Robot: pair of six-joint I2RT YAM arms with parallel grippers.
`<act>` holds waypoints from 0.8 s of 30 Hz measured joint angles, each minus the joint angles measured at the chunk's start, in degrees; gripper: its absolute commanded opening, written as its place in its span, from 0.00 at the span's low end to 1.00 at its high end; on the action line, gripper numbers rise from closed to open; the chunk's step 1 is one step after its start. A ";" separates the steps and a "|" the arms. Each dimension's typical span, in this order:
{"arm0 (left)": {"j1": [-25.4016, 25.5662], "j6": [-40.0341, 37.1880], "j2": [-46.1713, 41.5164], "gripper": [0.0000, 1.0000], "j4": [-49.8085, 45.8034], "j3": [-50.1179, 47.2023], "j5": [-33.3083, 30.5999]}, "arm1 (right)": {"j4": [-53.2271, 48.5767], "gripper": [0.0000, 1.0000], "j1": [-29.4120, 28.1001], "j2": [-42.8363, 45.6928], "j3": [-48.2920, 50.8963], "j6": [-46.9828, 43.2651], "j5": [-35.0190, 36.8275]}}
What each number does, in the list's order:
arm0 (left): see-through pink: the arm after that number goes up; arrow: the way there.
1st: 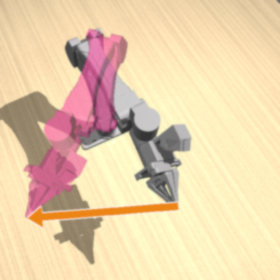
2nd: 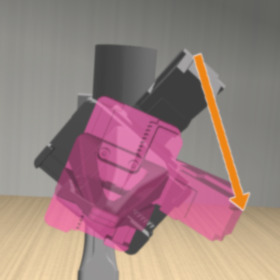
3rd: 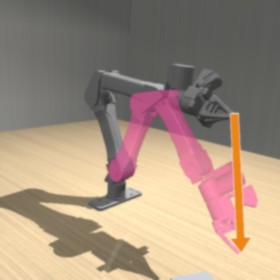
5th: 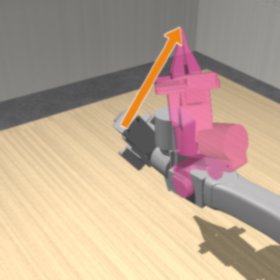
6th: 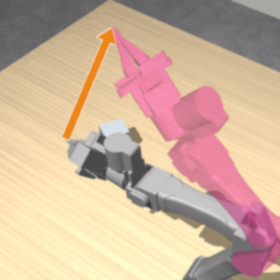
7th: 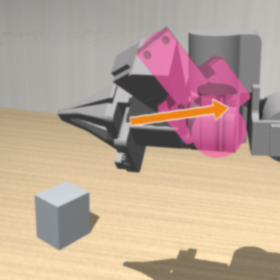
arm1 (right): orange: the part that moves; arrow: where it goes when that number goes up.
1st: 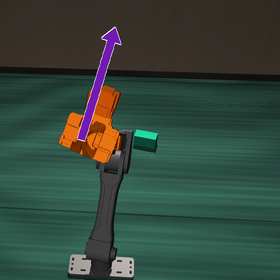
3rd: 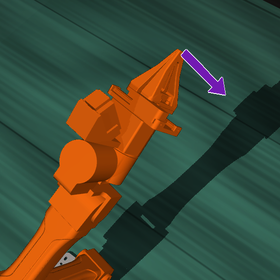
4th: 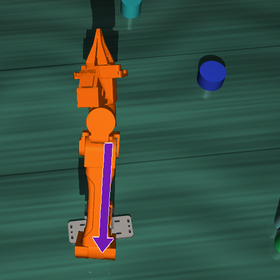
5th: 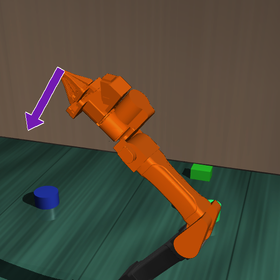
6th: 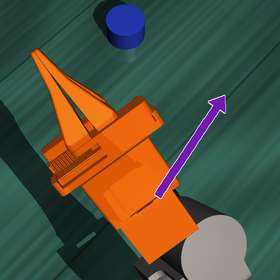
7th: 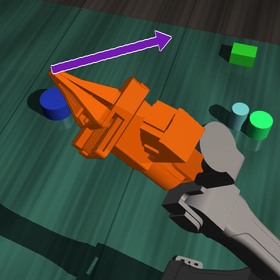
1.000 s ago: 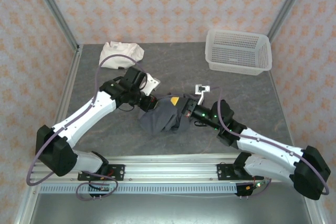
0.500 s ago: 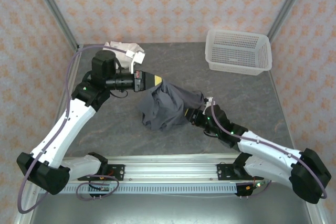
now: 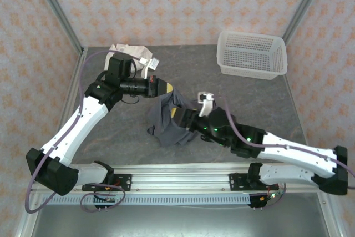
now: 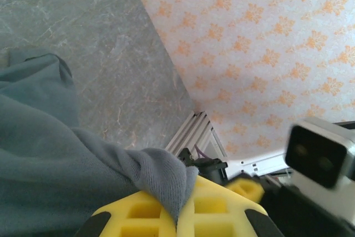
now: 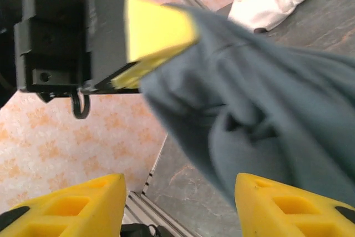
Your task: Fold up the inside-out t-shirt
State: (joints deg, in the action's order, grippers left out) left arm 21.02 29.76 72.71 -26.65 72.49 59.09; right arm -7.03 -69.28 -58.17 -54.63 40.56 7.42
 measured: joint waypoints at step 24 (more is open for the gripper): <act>-8.55 -2.40 2.14 0.00 -11.41 -0.24 -9.60 | -10.88 0.00 2.47 -7.02 -3.67 -19.85 1.86</act>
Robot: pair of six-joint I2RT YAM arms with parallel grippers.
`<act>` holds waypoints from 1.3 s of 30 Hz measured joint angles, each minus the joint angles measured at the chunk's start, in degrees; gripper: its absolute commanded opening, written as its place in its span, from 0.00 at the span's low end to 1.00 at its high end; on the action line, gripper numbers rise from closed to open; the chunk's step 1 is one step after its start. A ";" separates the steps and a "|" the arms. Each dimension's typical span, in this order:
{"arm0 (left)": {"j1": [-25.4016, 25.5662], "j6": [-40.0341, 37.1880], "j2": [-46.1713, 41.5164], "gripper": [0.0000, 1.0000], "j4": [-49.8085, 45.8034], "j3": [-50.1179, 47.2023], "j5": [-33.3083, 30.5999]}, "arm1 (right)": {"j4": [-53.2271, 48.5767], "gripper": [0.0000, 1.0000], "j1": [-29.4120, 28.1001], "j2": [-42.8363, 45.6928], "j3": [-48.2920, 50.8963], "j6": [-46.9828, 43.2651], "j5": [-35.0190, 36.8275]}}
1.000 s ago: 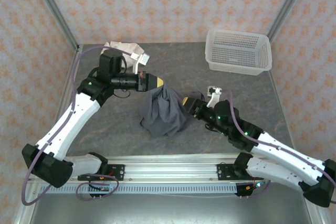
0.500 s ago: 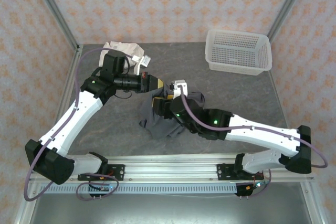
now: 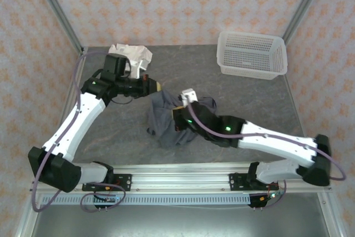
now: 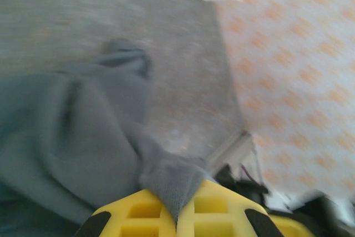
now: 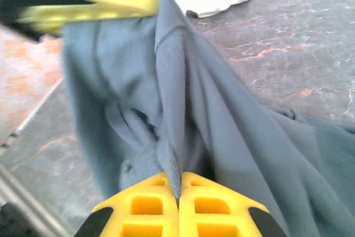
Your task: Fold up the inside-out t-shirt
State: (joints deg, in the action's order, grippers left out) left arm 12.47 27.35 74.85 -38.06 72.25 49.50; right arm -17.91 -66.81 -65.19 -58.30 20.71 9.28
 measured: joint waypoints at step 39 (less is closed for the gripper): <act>21.29 -10.34 -0.70 0.96 -13.29 -8.33 -25.00 | 15.61 0.00 -2.05 -3.93 19.28 3.02 -18.38</act>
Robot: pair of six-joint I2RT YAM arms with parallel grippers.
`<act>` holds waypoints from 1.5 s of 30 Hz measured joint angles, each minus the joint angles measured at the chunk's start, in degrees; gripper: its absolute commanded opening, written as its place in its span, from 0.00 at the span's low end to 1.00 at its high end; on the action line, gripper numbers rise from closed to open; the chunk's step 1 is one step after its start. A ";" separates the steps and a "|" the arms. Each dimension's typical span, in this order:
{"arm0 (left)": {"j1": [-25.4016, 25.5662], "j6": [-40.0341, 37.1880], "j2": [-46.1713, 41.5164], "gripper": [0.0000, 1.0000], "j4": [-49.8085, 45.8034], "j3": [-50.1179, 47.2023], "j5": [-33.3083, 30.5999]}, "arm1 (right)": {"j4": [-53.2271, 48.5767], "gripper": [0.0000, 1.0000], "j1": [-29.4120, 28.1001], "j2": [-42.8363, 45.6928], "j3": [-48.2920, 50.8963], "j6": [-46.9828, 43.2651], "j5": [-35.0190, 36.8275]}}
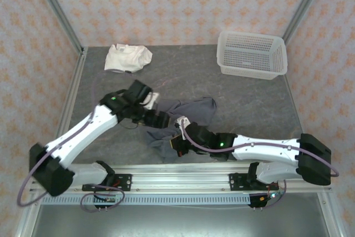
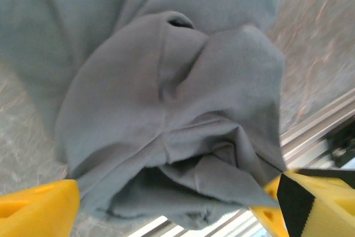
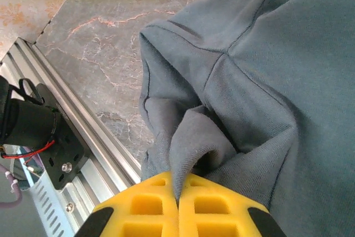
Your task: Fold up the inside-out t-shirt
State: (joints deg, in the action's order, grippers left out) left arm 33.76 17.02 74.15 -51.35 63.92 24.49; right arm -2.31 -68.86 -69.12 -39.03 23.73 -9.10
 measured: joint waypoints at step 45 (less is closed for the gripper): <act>-16.15 21.51 6.38 0.00 10.64 14.67 32.72 | -0.83 0.69 6.71 -2.47 -11.17 -11.54 22.27</act>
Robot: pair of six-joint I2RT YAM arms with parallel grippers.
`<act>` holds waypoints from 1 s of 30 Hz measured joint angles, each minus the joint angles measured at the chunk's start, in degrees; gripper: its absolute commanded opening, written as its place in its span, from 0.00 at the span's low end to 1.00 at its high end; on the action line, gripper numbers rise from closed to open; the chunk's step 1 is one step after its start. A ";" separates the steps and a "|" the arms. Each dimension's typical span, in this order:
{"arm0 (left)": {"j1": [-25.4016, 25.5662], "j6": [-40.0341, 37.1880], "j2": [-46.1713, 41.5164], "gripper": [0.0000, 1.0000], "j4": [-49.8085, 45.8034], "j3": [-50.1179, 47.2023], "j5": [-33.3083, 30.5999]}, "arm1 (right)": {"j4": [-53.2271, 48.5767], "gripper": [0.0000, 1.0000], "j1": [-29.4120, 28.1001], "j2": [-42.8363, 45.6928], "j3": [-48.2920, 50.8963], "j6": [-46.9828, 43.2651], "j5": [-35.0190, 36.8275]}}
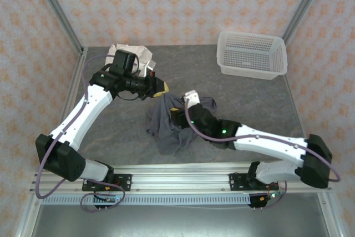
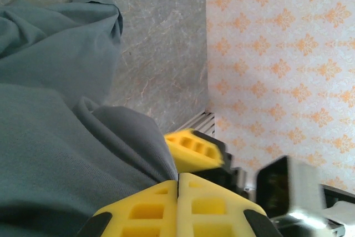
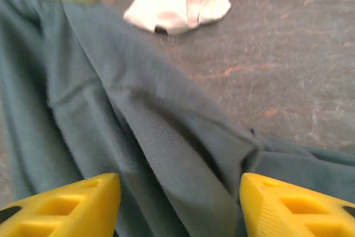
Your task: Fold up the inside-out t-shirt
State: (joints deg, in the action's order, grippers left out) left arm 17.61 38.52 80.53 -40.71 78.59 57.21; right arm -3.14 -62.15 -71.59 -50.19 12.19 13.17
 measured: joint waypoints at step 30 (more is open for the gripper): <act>-9.40 -18.99 -6.88 0.53 -3.93 -7.63 -22.69 | 16.28 0.00 13.38 8.31 -0.07 10.73 -40.19</act>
State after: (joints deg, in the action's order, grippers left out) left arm 8.21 19.53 73.65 -44.64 70.96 34.52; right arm 13.15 -48.77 -63.29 -50.26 22.92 -27.03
